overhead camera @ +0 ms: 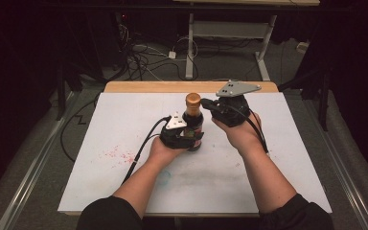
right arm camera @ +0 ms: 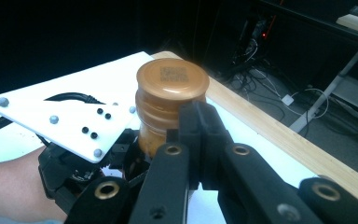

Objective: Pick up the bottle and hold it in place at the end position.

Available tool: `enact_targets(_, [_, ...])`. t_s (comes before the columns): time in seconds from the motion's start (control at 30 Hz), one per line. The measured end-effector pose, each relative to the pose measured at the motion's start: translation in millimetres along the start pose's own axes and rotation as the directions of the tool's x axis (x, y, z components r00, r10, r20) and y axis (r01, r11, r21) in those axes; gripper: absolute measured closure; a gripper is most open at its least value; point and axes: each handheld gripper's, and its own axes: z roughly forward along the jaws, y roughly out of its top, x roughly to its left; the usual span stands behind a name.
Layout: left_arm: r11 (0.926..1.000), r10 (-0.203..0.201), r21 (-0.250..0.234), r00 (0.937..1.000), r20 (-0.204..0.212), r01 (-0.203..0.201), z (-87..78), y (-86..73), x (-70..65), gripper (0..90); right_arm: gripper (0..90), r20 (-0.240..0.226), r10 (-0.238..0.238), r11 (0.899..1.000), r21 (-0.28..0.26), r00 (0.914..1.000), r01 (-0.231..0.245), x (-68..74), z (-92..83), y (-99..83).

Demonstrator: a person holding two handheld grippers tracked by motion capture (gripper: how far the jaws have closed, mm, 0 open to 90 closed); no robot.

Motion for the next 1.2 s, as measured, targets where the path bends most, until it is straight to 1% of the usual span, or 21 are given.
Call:
enact_targets(0.2, [1.0000,0.001,0.001,1.0000,-0.002,-0.001,0.0,0.0,0.0,29.8,90.0,0.000,0.008,1.000,-0.003,1.0000,-0.008,0.0,0.5,0.0])
enact_targets(0.53, [1.0000,0.001,-0.001,1.0000,-0.004,-0.001,0.3,-0.1,0.0,29.7,90.0,0.003,0.006,1.000,-0.002,1.0000,-0.006,-0.1,0.8,0.2])
enact_targets(0.6, [1.0000,0.002,-0.001,1.0000,-0.004,-0.002,0.2,-0.2,0.0,29.8,90.0,-0.003,0.014,1.000,-0.002,0.9999,-0.014,-0.6,0.9,0.1])
enact_targets(0.63, [1.0000,0.002,0.000,1.0000,-0.005,-0.002,0.4,-0.1,-0.2,29.8,90.0,0.004,0.009,1.000,0.000,0.9999,-0.009,0.0,0.7,0.4])
enact_targets(0.77, [1.0000,0.002,-0.001,1.0000,-0.007,-0.002,0.5,-0.2,-0.3,29.8,90.0,0.008,0.010,1.000,0.001,0.9999,-0.010,0.7,0.7,0.7])
enact_targets(1.2, [1.0000,0.001,-0.009,1.0000,-0.007,-0.001,0.6,-1.0,-0.1,29.7,90.0,0.010,0.012,1.000,0.000,0.9999,-0.012,0.4,1.0,0.8])
